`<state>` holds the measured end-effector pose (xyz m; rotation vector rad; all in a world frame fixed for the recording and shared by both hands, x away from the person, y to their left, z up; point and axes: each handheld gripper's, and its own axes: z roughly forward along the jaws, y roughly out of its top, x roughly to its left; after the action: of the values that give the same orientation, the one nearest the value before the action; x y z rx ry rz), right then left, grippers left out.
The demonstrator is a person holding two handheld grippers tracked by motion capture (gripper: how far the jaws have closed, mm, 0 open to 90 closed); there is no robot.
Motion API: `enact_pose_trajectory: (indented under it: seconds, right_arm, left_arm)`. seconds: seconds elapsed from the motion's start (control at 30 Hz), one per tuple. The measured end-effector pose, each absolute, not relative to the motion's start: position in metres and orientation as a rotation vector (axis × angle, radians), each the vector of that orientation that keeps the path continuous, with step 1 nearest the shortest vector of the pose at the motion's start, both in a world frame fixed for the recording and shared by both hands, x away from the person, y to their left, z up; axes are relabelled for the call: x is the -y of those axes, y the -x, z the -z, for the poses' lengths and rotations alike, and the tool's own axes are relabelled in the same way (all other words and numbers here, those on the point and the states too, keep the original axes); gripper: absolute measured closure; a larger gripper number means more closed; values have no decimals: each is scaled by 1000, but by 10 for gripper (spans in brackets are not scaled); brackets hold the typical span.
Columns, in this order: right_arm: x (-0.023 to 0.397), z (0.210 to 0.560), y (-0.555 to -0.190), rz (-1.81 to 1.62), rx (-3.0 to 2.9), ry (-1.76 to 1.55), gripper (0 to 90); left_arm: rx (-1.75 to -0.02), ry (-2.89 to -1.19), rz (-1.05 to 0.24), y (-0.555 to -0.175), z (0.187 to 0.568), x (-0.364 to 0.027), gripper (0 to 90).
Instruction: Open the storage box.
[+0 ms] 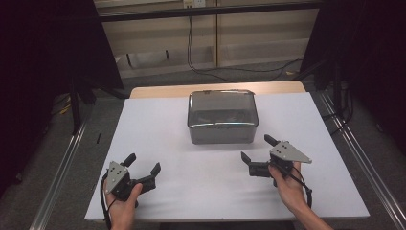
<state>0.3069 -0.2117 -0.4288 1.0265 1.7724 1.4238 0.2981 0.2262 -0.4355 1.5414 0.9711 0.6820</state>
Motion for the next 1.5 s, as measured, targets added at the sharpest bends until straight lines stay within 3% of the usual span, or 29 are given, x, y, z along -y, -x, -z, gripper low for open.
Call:
enact_pose_trajectory:
  seconds: [1.0, 1.5]
  right_arm:
    - [173, 414, -331, -1144, -1869, -631, 13]
    - [151, 417, -344, -933, -1855, -384, 139]
  left_arm:
    - [-976, -1555, -689, -298, 436, -222, 38]
    - [-970, -1559, -695, -298, 437, -222, 36]
